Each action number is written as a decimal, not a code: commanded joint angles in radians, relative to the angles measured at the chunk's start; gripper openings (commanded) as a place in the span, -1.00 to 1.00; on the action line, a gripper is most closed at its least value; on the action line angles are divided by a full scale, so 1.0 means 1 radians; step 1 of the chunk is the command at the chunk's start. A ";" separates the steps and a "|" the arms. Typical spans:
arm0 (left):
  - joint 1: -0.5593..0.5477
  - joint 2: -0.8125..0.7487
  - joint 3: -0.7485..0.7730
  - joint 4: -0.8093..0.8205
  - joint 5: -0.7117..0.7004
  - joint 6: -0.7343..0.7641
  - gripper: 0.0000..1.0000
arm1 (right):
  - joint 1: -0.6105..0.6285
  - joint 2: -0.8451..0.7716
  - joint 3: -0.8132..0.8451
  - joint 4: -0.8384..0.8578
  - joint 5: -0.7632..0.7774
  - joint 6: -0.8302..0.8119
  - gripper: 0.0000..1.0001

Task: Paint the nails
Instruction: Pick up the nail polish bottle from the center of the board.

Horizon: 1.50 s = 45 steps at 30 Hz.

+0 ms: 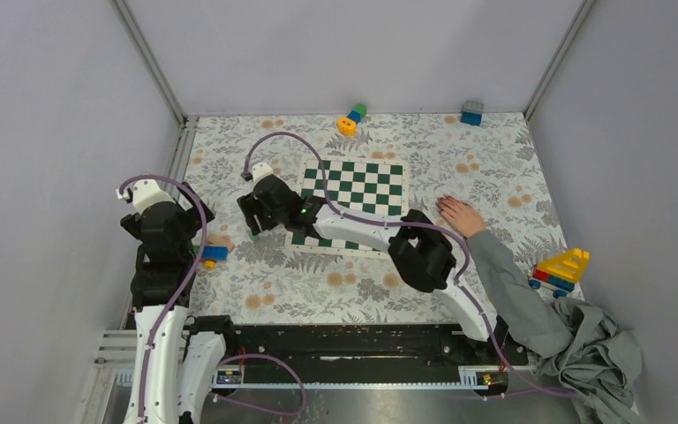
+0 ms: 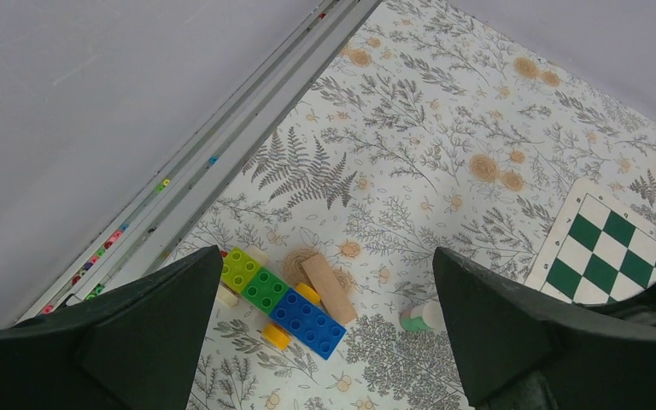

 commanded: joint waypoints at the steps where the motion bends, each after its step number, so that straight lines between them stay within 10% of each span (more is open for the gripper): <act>1: 0.004 -0.011 0.001 0.048 -0.015 -0.007 0.97 | 0.027 0.076 0.130 -0.055 0.048 -0.049 0.42; 34: 0.004 0.004 0.004 0.056 -0.022 0.007 0.97 | 0.062 0.251 0.333 -0.122 0.081 -0.086 0.02; 45: 0.004 0.003 0.001 0.056 -0.020 0.008 0.97 | 0.061 0.232 0.316 -0.108 0.081 -0.074 -0.72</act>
